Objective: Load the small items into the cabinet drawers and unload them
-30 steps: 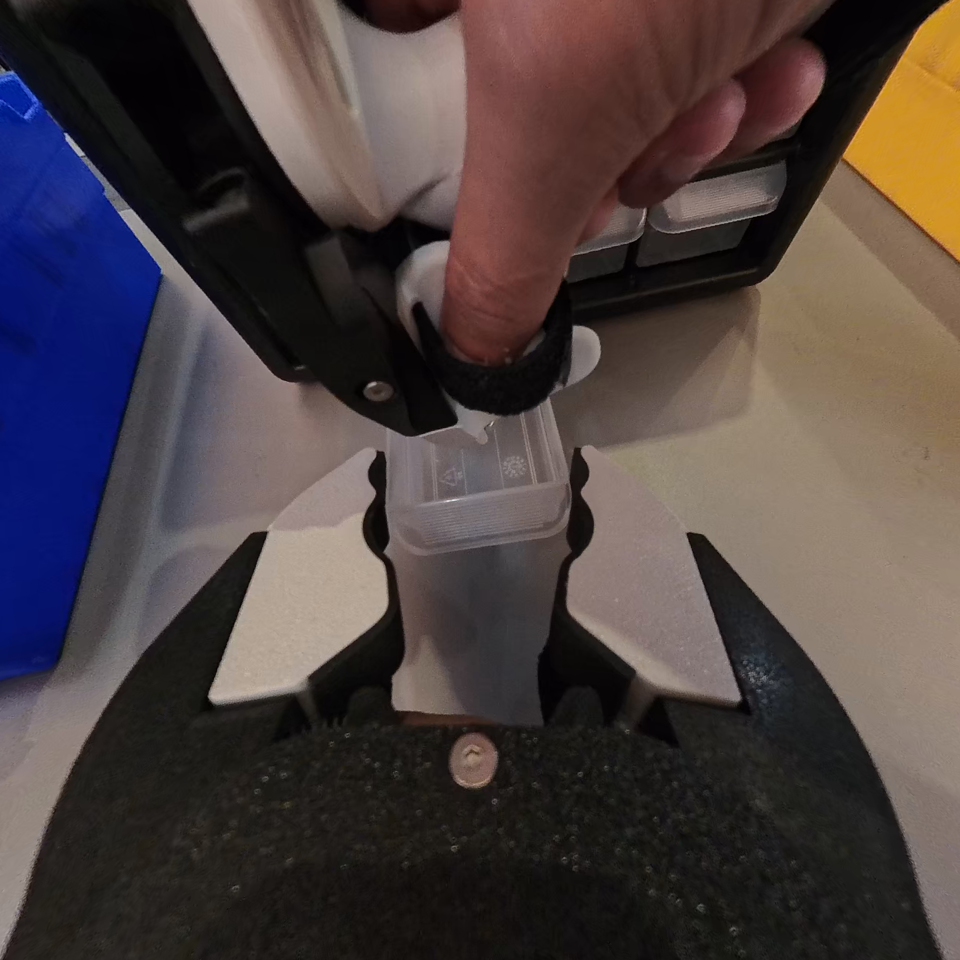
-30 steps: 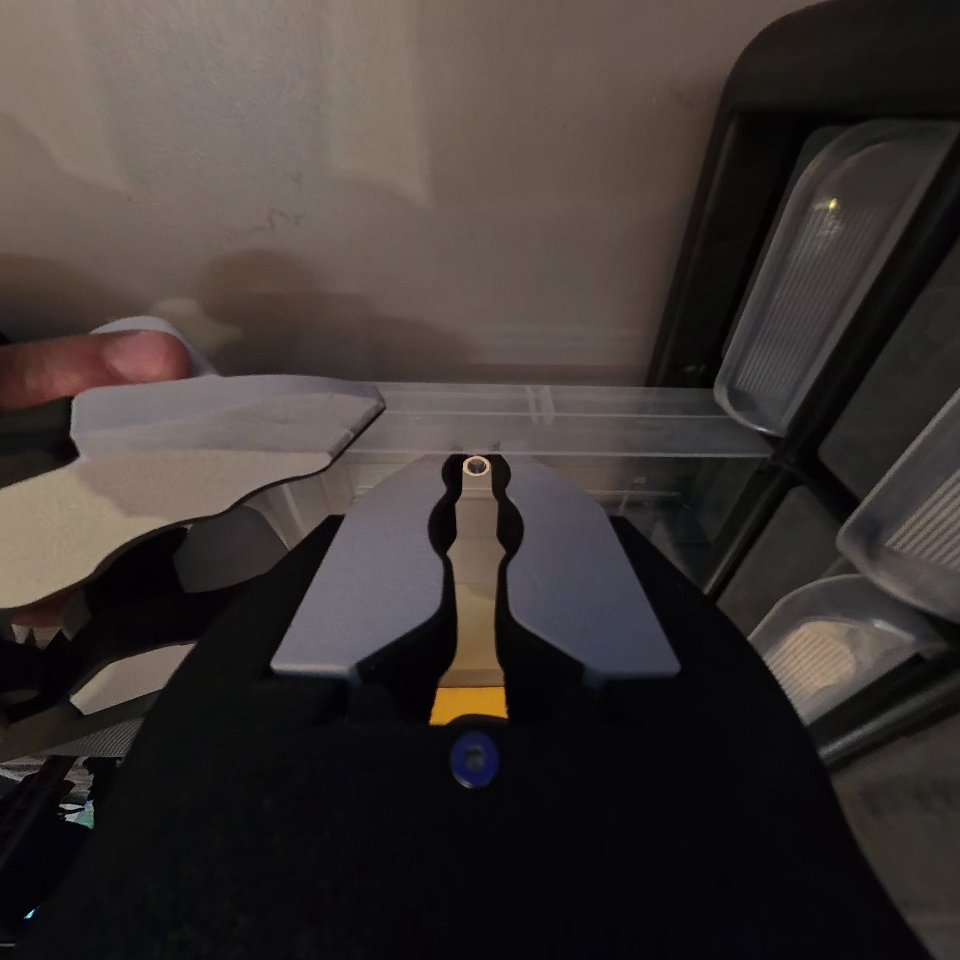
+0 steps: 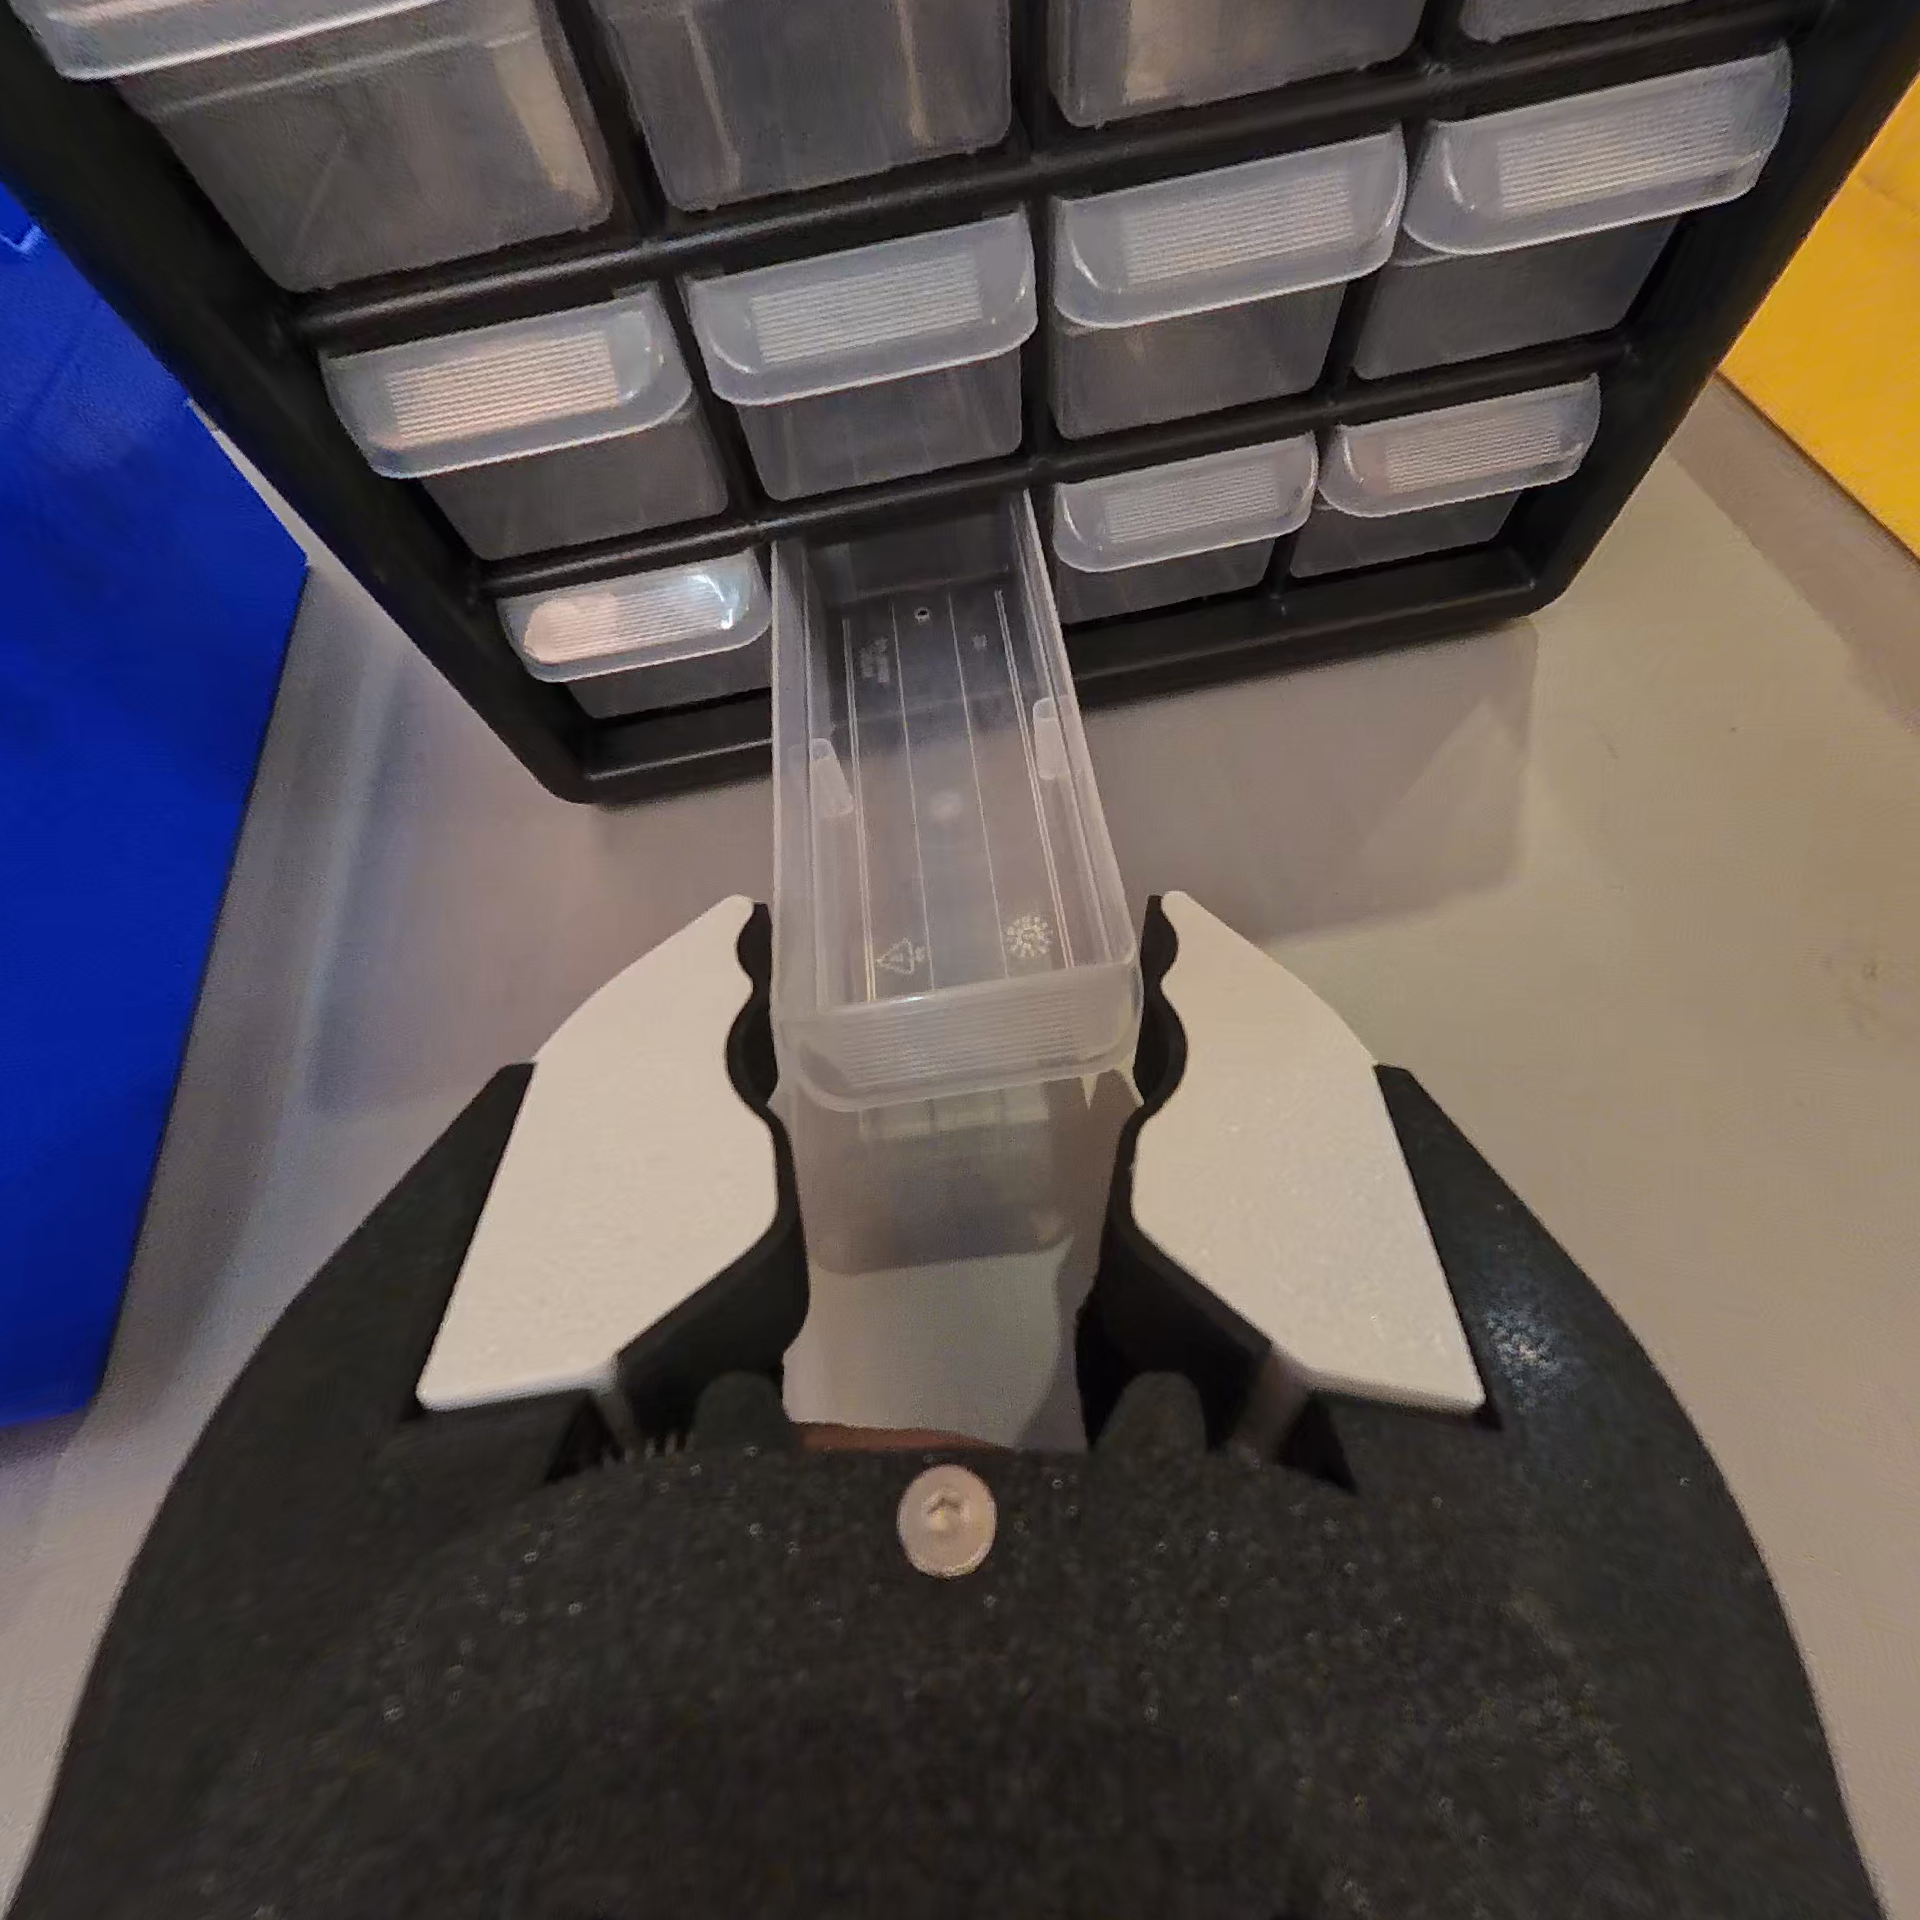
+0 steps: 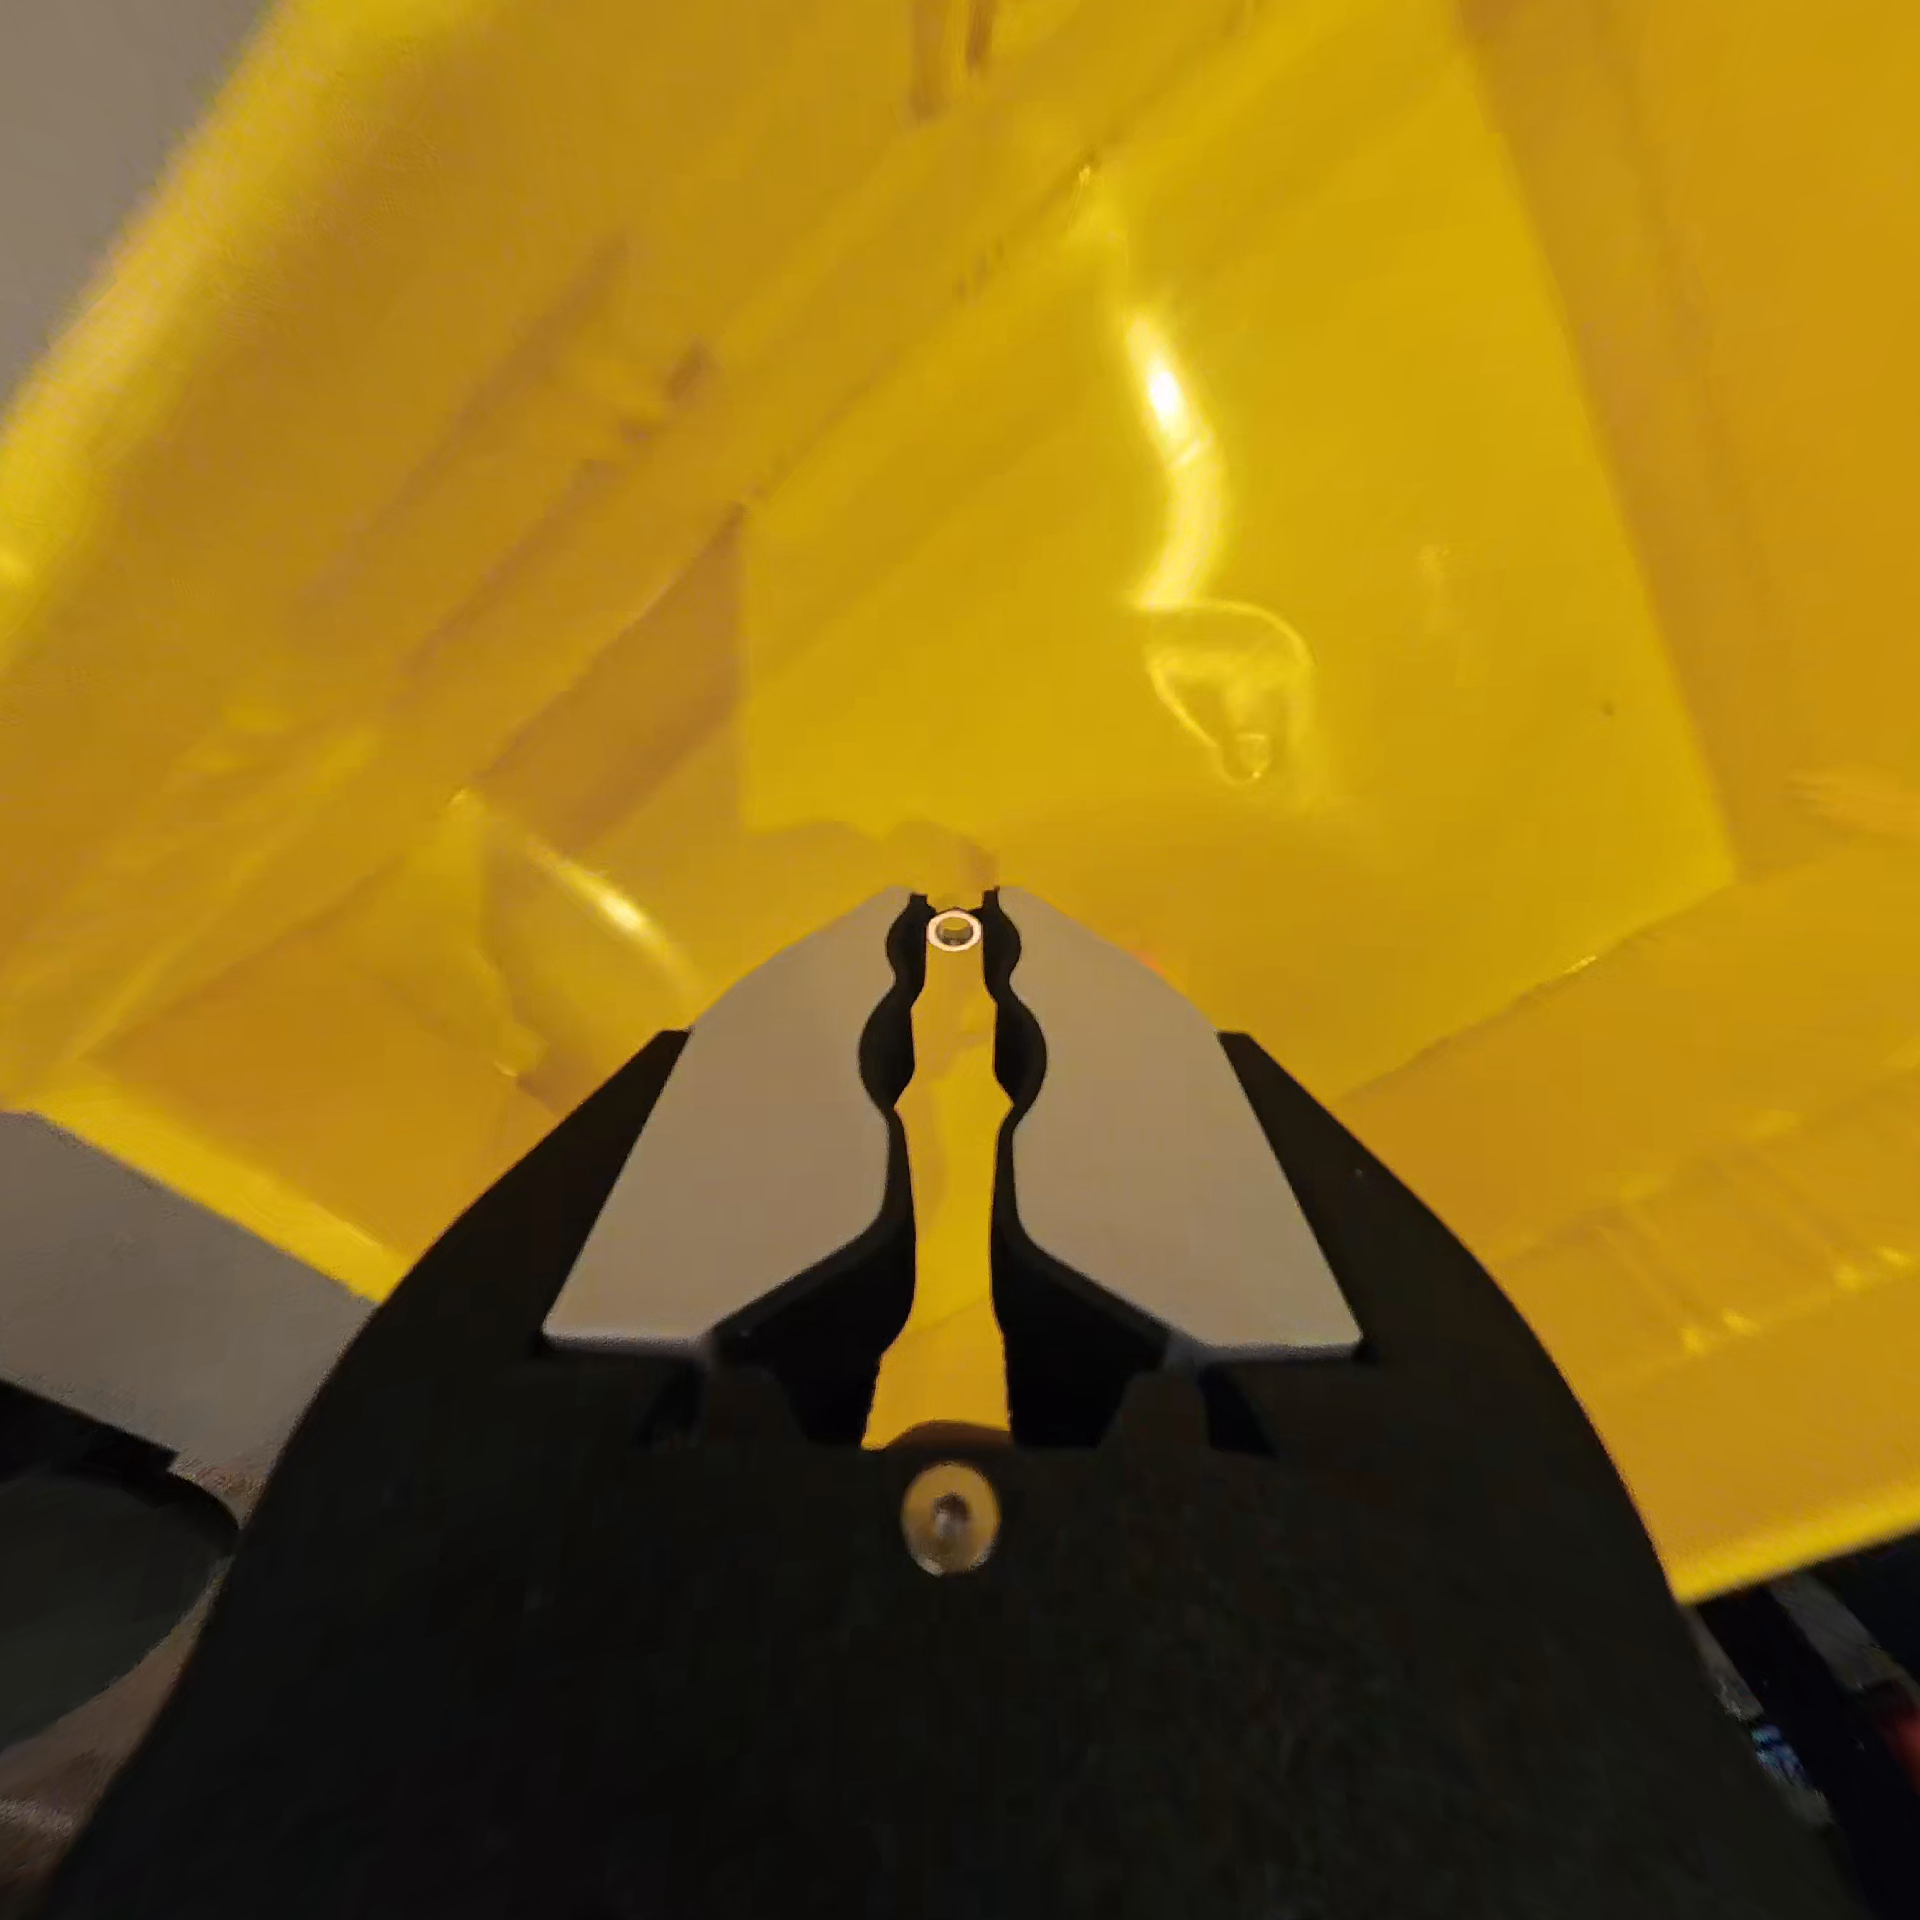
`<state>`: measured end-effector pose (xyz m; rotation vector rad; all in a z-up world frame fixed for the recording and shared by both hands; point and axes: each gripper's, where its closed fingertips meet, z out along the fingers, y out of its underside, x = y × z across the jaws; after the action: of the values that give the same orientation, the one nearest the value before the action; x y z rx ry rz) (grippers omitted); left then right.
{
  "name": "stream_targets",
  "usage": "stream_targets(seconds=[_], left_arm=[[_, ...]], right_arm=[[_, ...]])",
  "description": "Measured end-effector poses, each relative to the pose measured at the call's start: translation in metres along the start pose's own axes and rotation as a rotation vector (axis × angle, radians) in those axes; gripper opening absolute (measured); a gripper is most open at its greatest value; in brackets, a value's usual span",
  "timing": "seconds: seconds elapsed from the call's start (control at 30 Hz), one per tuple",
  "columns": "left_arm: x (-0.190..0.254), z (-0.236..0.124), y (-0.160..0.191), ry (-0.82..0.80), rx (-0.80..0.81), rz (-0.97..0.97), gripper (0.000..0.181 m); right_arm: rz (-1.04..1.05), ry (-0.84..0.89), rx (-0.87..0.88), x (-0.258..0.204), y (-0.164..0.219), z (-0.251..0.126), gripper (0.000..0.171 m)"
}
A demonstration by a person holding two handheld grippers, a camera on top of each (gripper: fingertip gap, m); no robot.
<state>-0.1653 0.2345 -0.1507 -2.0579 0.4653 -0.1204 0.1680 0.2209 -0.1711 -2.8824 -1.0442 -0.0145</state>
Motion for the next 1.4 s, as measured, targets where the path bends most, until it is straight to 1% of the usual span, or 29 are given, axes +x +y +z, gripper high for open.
stream_targets(seconds=[0.07, 0.2, 0.3, 0.4, 0.47, 0.53, 0.57, 0.63, 0.67, 0.73, 0.77, 0.83, 0.87, 0.9, 0.93, 0.97, 1.0, 1.03, 1.07, 1.13, 1.17, 1.2, 1.33, 1.4], left_arm=[[0.000, 0.001, -0.001, 0.001, 0.001, 0.004, 0.067], [-0.002, 0.002, -0.005, 0.013, 0.021, 0.007, 0.067], [-0.004, 0.006, -0.004, 0.018, 0.007, 0.016, 0.067], [-0.004, 0.013, -0.006, 0.009, -0.003, 0.030, 0.067], [-0.004, 0.021, -0.009, 0.002, -0.006, 0.040, 0.067], [-0.003, 0.029, -0.015, 0.015, 0.000, 0.025, 0.068], [-0.002, 0.031, -0.016, 0.026, 0.003, 0.011, 0.068], [-0.002, 0.029, -0.018, 0.058, 0.015, -0.022, 0.068], [-0.002, 0.024, -0.017, 0.077, 0.020, -0.036, 0.068], [-0.002, 0.009, -0.013, 0.113, 0.031, -0.058, 0.066], [-0.001, 0.001, -0.010, 0.134, 0.038, -0.074, 0.062], [0.002, -0.011, -0.009, 0.176, 0.054, -0.146, 0.048], [0.008, -0.015, -0.012, 0.212, 0.060, -0.181, 0.042], [0.013, -0.016, -0.014, 0.237, 0.062, -0.191, 0.036], [0.014, -0.013, -0.014, 0.228, 0.061, -0.175, 0.033], [0.011, -0.008, -0.012, 0.188, 0.053, -0.142, 0.032], [0.007, -0.003, -0.010, 0.140, 0.046, -0.114, 0.023], [0.003, 0.000, -0.012, 0.107, 0.057, -0.100, 0.019], [0.002, 0.002, -0.014, 0.099, 0.059, -0.094, 0.019], [0.001, 0.008, -0.020, 0.091, 0.058, -0.100, 0.019], [0.000, 0.012, -0.022, 0.089, 0.058, -0.104, 0.019], [-0.001, 0.015, -0.025, 0.085, 0.058, -0.107, 0.019], [-0.005, 0.029, -0.036, 0.055, 0.063, -0.086, 0.020], [-0.005, 0.026, -0.036, 0.054, 0.049, -0.087, 0.022]], right_arm=[[0.017, -0.002, -0.045, 0.005, 0.000, 0.011, 0.010], [0.036, 0.001, -0.101, 0.011, 0.006, 0.018, 0.010], [0.039, -0.015, -0.107, 0.009, 0.007, 0.022, 0.010], [0.033, 0.000, -0.084, 0.010, 0.004, 0.017, 0.010], [0.029, 0.026, -0.030, 0.009, -0.001, 0.003, 0.028], [0.064, 0.094, 0.068, 0.011, -0.006, -0.023, 0.028], [0.092, 0.129, 0.151, 0.010, -0.011, -0.041, 0.029], [0.169, 0.208, 0.376, 0.000, -0.020, -0.080, 0.031], [0.213, 0.228, 0.498, -0.012, -0.021, -0.098, 0.031], [0.246, 0.203, 0.744, -0.054, -0.020, -0.124, 0.031], [0.230, 0.145, 0.872, -0.084, -0.021, -0.131, 0.029], [0.147, -0.079, 1.110, -0.158, -0.024, -0.138, 0.023], [0.113, -0.194, 1.171, -0.192, -0.022, -0.136, 0.023], [0.099, -0.267, 1.196, -0.218, -0.019, -0.130, 0.022], [0.084, -0.297, 1.199, -0.238, -0.016, -0.120, 0.022], [0.071, -0.288, 1.205, -0.251, -0.013, -0.111, 0.022], [0.071, -0.264, 1.239, -0.260, -0.012, -0.105, 0.022], [0.074, -0.259, 1.285, -0.268, -0.011, -0.102, 0.022], [0.084, -0.294, 1.322, -0.278, -0.009, -0.101, 0.022], [0.076, -0.475, 1.398, -0.303, -0.005, -0.111, 0.022], [0.068, -0.542, 1.413, -0.312, -0.004, -0.114, 0.022], [0.060, -0.569, 1.406, -0.316, -0.004, -0.114, 0.023], [0.026, -0.478, 1.345, -0.315, -0.005, -0.099, 0.024], [0.037, -0.459, 1.340, -0.312, -0.003, -0.096, 0.024]])
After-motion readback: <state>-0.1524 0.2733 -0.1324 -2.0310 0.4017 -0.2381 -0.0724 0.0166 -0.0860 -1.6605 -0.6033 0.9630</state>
